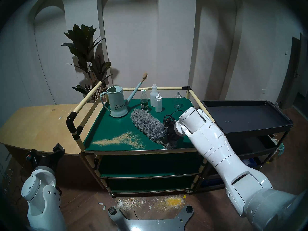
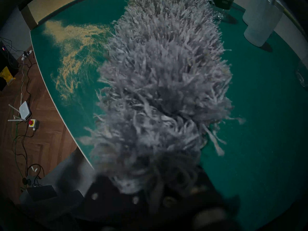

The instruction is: Dust the shelf with the duster

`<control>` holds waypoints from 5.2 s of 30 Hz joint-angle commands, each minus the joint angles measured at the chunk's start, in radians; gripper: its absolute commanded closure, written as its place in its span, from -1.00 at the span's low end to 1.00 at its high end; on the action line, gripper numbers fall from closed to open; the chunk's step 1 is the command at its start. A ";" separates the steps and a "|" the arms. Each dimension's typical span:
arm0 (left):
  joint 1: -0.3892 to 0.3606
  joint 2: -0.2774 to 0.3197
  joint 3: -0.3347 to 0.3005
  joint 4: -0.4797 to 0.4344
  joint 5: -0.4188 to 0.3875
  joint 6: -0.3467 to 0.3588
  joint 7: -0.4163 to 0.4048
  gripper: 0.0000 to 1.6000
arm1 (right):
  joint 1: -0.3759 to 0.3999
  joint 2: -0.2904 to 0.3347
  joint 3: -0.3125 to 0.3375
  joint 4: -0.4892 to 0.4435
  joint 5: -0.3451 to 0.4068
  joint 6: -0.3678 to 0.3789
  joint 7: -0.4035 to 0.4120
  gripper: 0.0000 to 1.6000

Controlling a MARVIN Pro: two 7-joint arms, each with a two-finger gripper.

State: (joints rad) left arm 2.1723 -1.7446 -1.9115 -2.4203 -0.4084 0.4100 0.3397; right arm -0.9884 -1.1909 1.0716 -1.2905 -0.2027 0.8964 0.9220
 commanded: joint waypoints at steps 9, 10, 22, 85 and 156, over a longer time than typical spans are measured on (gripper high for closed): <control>0.023 -0.026 -0.017 -0.023 -0.003 -0.031 0.010 -1.00 | 0.066 -0.046 -0.115 0.052 -0.021 -0.055 0.072 1.00; 0.028 -0.034 -0.020 -0.023 -0.003 -0.039 0.012 -1.00 | 0.076 -0.048 -0.132 0.060 -0.026 -0.058 0.084 1.00; 0.059 -0.069 -0.049 -0.023 -0.020 -0.078 0.016 -1.00 | 0.117 -0.067 -0.211 0.075 -0.047 -0.067 0.119 1.00; 0.567 -0.263 0.033 -0.023 -0.160 -0.494 -0.060 -1.00 | 0.153 0.207 -0.691 -0.490 0.262 -0.036 0.111 1.00; -0.077 0.209 -0.069 0.102 -0.014 -0.157 -0.327 -1.00 | -0.180 0.812 -0.055 -0.463 0.607 0.064 -0.183 1.00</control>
State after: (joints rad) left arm 2.1395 -1.5791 -1.9331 -2.3128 -0.4091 0.2277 0.0236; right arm -1.1136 -0.3771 0.9969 -1.7078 0.3918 0.9616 0.8145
